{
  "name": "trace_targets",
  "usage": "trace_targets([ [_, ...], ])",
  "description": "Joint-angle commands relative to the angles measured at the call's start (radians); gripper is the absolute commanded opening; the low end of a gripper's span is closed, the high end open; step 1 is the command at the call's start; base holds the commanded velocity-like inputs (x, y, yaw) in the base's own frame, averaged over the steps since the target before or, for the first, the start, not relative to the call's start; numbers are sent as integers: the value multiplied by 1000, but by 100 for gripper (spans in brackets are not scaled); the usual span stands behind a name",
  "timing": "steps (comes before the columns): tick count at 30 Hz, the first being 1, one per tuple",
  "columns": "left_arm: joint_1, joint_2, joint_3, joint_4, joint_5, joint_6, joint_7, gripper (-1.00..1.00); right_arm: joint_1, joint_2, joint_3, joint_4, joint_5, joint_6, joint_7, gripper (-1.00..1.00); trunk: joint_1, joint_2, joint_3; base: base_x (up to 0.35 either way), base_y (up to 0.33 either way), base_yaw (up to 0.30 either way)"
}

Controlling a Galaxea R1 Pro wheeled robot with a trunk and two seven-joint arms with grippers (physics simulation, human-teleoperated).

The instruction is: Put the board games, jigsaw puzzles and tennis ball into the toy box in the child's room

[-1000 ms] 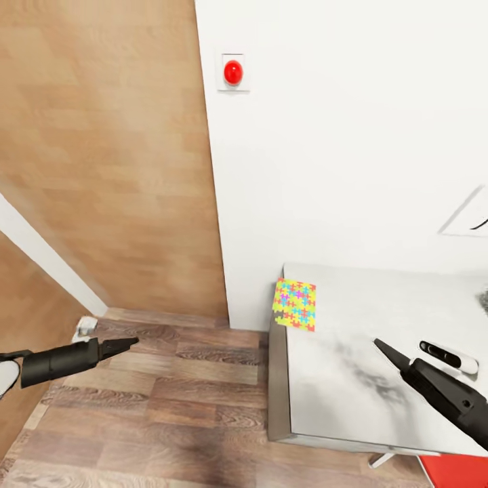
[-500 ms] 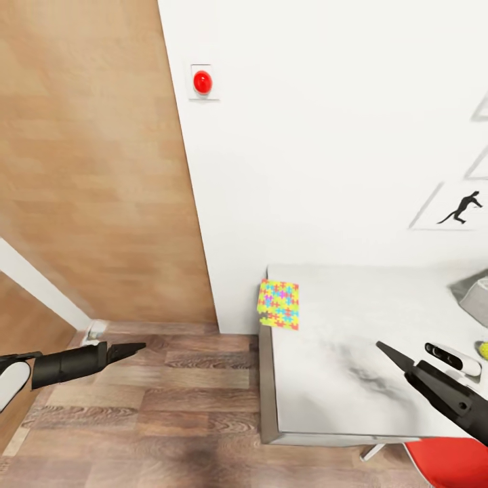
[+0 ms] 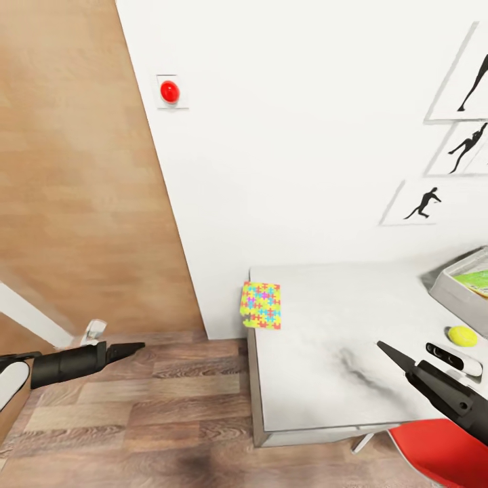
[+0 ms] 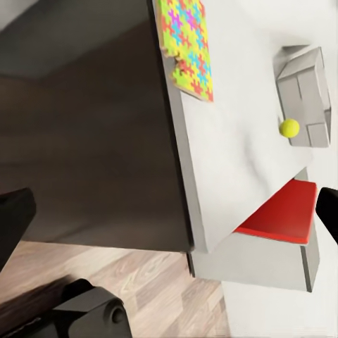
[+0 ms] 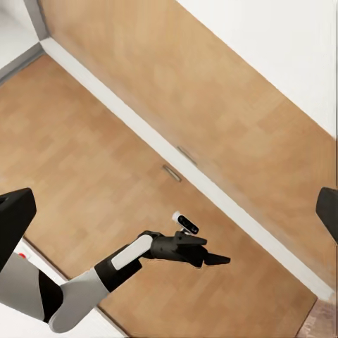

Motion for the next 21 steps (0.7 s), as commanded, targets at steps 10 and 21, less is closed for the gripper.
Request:
trace_targets([
  [10, -1, 2, 0, 0, 2, 5, -6, 100, -1, 0, 0, 0, -3, 9, 1, 100, 1, -2, 12, 47, 46, -188],
  [21, -1, 2, 0, 0, 4, 5, -8, 100, -1, 0, 0, -1, -3, -9, 1, 100, 1, -2, 26, 45, 37, -188],
])
